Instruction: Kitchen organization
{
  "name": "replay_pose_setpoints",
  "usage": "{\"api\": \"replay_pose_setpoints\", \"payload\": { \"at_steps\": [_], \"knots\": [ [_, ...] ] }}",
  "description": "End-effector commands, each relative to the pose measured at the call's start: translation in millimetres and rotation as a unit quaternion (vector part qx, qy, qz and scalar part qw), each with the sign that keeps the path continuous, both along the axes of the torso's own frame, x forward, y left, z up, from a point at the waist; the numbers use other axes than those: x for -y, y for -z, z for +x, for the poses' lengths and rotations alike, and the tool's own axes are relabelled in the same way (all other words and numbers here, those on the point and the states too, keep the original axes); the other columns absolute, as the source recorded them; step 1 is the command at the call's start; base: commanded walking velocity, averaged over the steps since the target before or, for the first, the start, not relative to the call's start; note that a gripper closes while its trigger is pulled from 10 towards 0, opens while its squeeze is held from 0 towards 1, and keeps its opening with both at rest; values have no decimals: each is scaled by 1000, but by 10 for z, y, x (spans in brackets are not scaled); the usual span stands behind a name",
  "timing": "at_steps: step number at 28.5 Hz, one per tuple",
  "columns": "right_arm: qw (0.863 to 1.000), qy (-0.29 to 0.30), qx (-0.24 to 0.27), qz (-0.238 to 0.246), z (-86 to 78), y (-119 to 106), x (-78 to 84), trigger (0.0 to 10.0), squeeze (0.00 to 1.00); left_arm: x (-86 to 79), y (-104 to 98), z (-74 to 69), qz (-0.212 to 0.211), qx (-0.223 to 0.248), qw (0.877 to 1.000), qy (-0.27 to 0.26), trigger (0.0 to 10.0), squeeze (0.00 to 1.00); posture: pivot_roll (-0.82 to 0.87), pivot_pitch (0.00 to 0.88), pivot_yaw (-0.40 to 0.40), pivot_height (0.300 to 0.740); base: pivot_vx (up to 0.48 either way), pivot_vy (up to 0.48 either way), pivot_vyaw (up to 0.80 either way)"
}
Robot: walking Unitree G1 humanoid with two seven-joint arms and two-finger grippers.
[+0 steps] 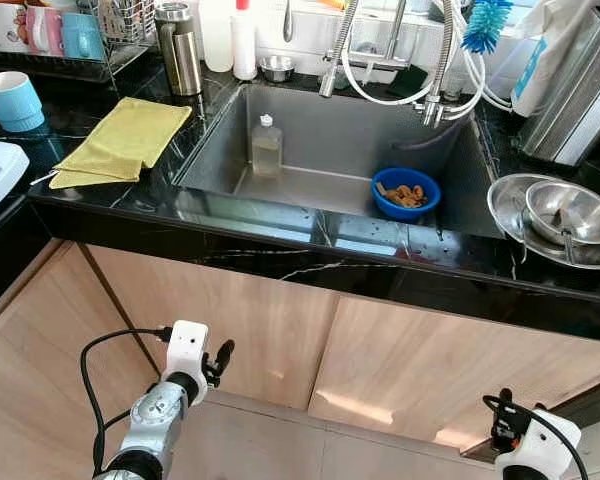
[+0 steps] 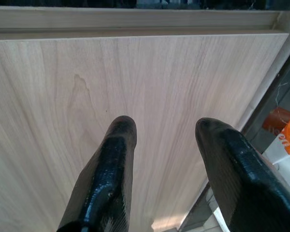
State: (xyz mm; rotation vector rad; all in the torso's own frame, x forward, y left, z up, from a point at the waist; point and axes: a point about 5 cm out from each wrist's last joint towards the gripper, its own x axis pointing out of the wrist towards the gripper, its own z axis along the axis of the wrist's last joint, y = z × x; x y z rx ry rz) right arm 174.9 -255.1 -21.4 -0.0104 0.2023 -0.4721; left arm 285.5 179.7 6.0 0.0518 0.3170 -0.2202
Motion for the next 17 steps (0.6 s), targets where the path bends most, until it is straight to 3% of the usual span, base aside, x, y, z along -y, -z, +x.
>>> {"api": "replay_pose_setpoints", "payload": {
  "at_steps": [1,8,17],
  "knots": [
    [1000,3,9,-12,-9,-50,43,10000,0,-10,55,-49,5,-13,1000,-1,10000,0,97,100,-81,740,0,0,0],
    [998,2,45,-44,42,-233,116,10000,0,8,59,-47,5,-15,1000,1,10000,0,91,101,-78,740,0,0,0],
    [994,-3,89,-63,225,-494,158,10000,0,32,54,-32,4,-15,1000,1,10000,0,96,100,-81,740,0,0,0]
  ]
}}
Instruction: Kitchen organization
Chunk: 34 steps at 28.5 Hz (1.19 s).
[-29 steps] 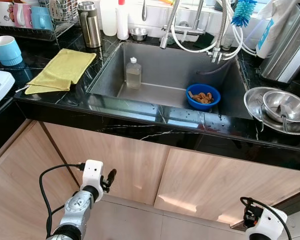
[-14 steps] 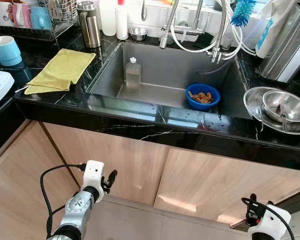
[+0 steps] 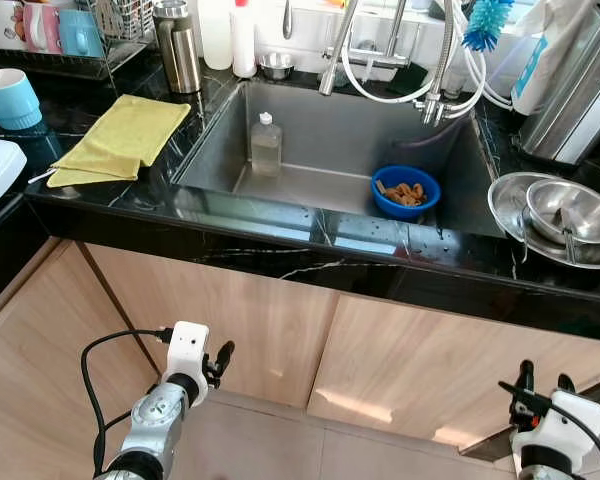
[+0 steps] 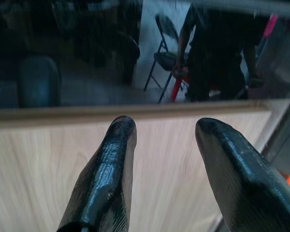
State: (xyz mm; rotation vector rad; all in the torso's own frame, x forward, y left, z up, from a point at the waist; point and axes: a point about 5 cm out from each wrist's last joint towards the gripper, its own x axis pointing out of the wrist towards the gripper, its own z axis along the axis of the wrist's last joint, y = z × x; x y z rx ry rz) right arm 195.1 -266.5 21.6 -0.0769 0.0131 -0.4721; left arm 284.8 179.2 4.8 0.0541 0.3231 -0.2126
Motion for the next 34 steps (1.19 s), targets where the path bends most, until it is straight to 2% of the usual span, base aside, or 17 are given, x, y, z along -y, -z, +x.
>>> {"api": "replay_pose_setpoints", "payload": {
  "at_steps": [1,14,26,34],
  "knots": [
    [1000,1,7,-10,28,-71,43,10000,0,27,42,-25,2,-13,1000,5,10000,0,96,100,-81,740,0,0,0],
    [999,0,38,-27,158,-335,83,10000,0,40,34,-5,2,-15,1000,6,10000,0,97,93,-81,740,0,0,0],
    [997,-26,62,-26,216,-574,-66,10000,0,70,65,-24,0,-24,1000,8,10000,0,84,94,-82,740,0,0,0],
    [997,-38,63,-24,263,-666,-111,10000,0,73,68,-26,-1,-22,1000,2,10000,0,82,92,-87,740,0,0,0]
  ]
}}
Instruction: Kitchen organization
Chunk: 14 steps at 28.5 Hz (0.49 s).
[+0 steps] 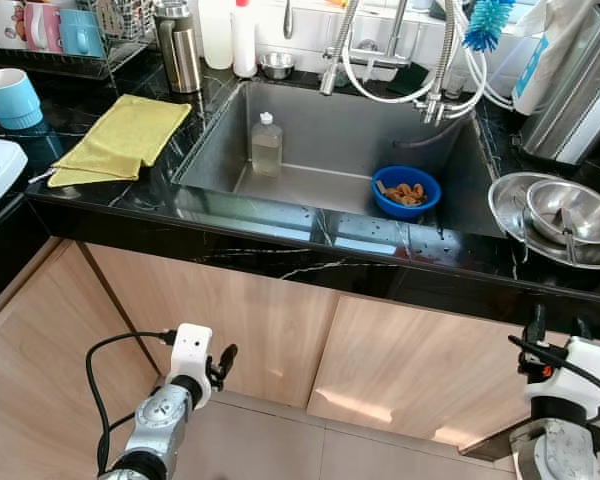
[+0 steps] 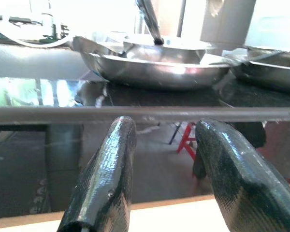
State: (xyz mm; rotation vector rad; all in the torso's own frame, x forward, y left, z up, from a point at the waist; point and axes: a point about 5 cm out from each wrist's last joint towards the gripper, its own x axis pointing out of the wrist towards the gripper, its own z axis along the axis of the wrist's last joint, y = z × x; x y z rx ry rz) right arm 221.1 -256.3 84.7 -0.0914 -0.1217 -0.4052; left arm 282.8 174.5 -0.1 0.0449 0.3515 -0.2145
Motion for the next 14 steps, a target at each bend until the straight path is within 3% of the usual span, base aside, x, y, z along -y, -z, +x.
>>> {"api": "replay_pose_setpoints", "payload": {
  "at_steps": [1,4,7,14],
  "knots": [
    [1000,-3,1,-1,1,-38,-8,10000,0,15,-8,19,0,-1,1000,-3,10000,0,82,90,-89,740,0,0,0],
    [1000,-2,0,-1,-3,-35,-2,10000,0,11,-55,61,-5,10,1000,-9,10000,0,84,89,-90,740,0,0,0],
    [1000,0,-10,1,-22,0,7,10000,0,-25,-251,215,-17,57,998,-31,10000,0,87,87,-93,740,0,0,0],
    [1000,2,-24,8,-51,68,1,10000,0,-48,-362,271,-20,89,995,-36,10000,0,88,87,-92,740,0,0,0]
  ]
}}
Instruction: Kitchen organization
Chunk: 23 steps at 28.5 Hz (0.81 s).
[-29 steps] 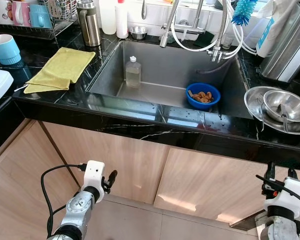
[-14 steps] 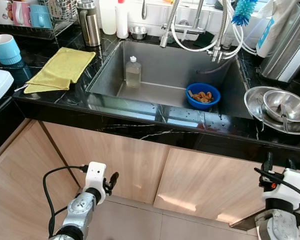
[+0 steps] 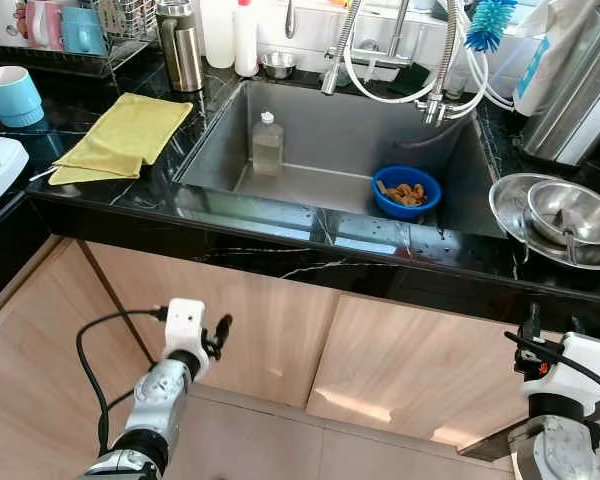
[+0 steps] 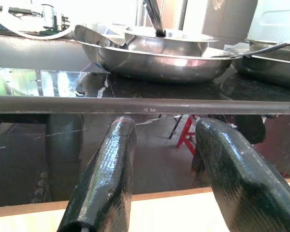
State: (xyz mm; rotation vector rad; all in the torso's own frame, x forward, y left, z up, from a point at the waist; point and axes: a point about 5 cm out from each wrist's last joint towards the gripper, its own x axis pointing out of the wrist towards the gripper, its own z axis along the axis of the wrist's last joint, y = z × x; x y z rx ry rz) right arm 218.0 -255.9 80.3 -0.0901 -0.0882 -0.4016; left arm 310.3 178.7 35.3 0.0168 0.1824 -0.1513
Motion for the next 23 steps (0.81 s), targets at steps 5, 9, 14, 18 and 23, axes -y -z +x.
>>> {"api": "replay_pose_setpoints", "payload": {
  "at_steps": [5,9,14,18,23],
  "knots": [
    [1000,8,-19,10,-66,84,10,10000,0,-3,-20,-25,-8,16,1000,-6,10000,0,89,83,-92,740,0,0,0],
    [999,11,-28,18,-122,140,10,10000,0,27,-16,-62,-11,23,1000,-3,10000,0,93,79,-93,740,0,0,0],
    [998,25,-47,29,-221,247,49,10000,0,-4,-67,-91,-15,47,999,-16,10000,0,95,74,-94,740,0,0,0],
    [998,31,-51,34,-254,276,53,10000,0,-54,-176,-60,-22,73,997,-32,10000,0,101,74,-99,740,0,0,0],
    [998,29,-46,33,-259,232,38,10000,0,-128,-306,-54,-22,98,994,-44,10000,0,104,81,-103,740,0,0,0]
  ]
}}
